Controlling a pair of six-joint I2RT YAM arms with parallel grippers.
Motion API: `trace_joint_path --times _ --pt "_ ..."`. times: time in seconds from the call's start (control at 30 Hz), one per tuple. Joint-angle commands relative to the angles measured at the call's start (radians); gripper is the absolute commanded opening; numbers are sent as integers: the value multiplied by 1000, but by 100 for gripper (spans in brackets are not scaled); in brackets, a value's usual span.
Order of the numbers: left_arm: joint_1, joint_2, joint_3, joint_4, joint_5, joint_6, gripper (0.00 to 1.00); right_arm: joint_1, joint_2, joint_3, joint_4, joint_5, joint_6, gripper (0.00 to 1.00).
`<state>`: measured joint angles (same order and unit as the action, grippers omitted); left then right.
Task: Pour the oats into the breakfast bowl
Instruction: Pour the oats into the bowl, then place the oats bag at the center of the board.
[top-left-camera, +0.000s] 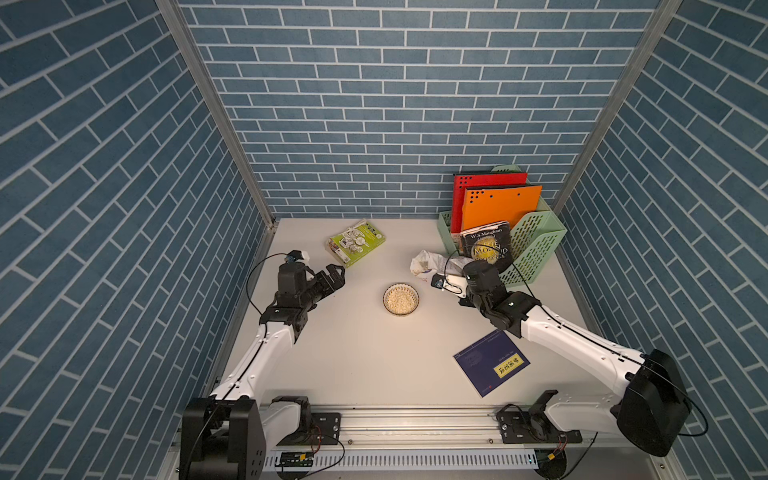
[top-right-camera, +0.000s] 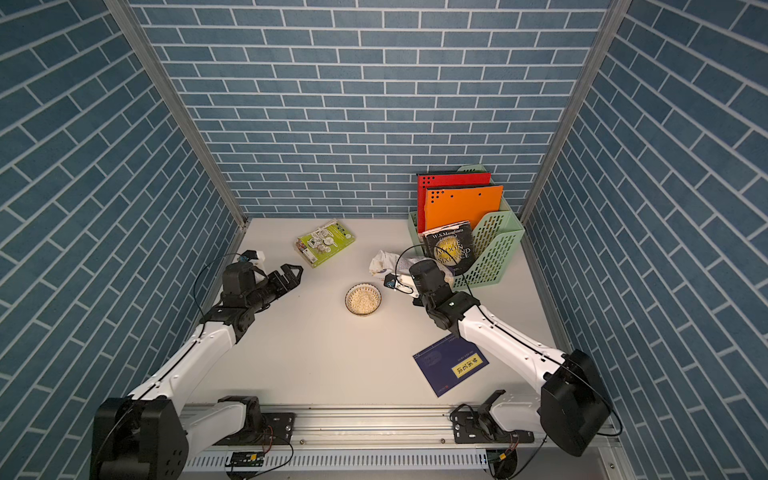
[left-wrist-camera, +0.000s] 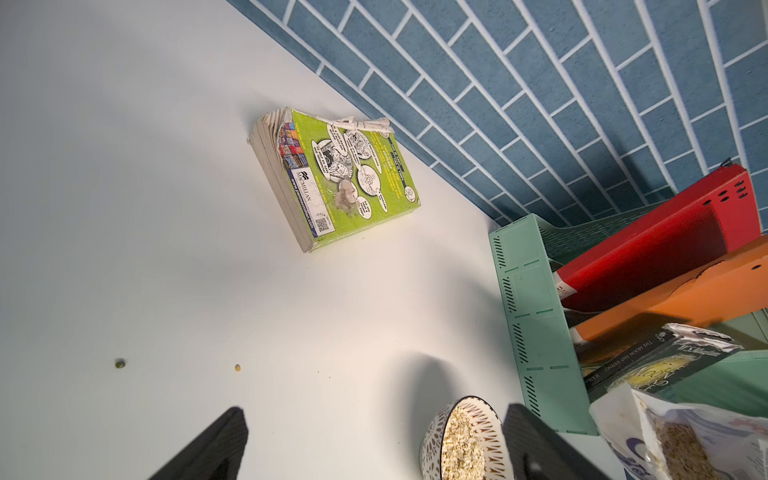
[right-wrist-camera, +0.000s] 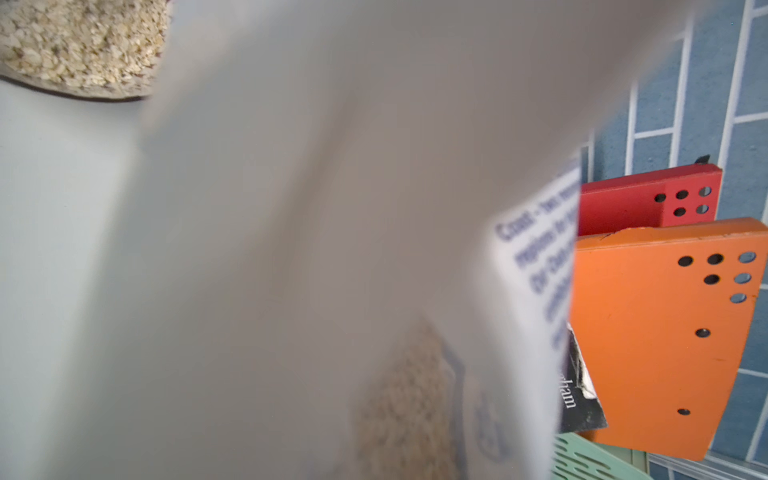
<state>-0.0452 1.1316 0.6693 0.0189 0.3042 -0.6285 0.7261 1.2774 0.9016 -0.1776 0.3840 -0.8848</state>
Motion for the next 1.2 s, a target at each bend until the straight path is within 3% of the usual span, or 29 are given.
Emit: trace_joint_path --times 0.0,0.23,0.37,0.93,1.17 --pt "7 6 26 -5 0 18 99 -12 -19 -47 12 -273 192 0" --pt "7 -2 20 -5 -1 18 99 -73 -111 -89 120 -505 340 0" --pt "7 -3 26 -5 -2 22 99 -104 -153 -115 181 -560 417 0" --pt "7 1 29 -5 0 24 100 -152 -164 -23 186 -278 392 0" --pt "7 3 29 -4 -1 24 99 -159 -177 58 139 -314 396 0"
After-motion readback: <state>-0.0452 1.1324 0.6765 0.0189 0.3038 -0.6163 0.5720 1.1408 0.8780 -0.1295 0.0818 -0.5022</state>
